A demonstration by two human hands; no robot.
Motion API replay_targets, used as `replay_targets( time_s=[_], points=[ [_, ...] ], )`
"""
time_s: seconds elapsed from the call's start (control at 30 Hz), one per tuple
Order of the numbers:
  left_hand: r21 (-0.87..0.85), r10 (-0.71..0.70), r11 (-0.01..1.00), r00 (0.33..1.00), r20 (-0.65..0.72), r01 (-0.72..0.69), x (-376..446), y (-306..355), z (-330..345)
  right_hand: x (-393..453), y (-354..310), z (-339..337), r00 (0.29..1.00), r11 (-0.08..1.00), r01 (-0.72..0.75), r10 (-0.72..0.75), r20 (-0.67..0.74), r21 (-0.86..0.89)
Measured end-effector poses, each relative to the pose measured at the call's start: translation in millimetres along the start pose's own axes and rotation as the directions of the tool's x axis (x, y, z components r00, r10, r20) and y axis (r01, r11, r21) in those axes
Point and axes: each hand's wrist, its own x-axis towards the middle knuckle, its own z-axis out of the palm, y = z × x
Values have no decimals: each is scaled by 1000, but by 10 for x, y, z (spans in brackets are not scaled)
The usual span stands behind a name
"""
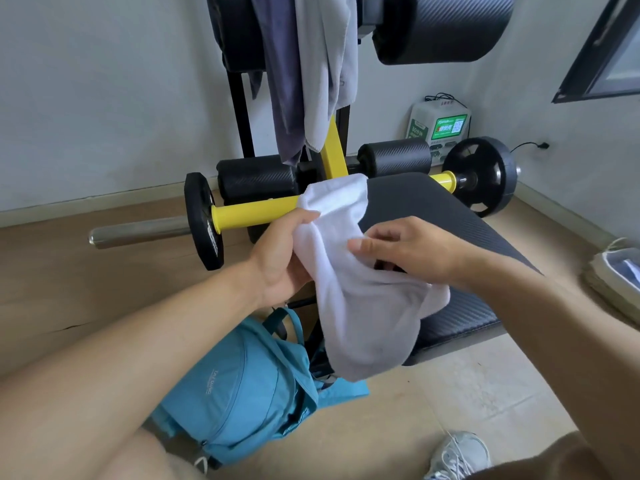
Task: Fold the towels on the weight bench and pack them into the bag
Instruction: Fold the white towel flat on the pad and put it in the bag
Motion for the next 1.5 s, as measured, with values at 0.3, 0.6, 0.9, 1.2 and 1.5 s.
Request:
replay_targets(
  time_s=[0.3,0.6,0.9,1.2,1.5],
  points=[
    [504,-25,843,951,-309,186,98,-178,-292,46,-92,195,962,955,243,-216,-165,169],
    [750,383,429,853,354,-504,-123,187,-305,-288,-415,120,844,943,289,-332,422,164],
    [528,-81,835,913,399,-157,-221,124,-251,-236,-201,-100,949,963,255,-266,169,86],
    [552,-15,817,950,312,-168,-177,-15,-127,-86,-94,-83,967,967,241,-247,-69,-81],
    [667,327,697,944,31,-264,-124,123,-222,-93,-83,-169,995,966,91,-99,-21,-244]
  ],
)
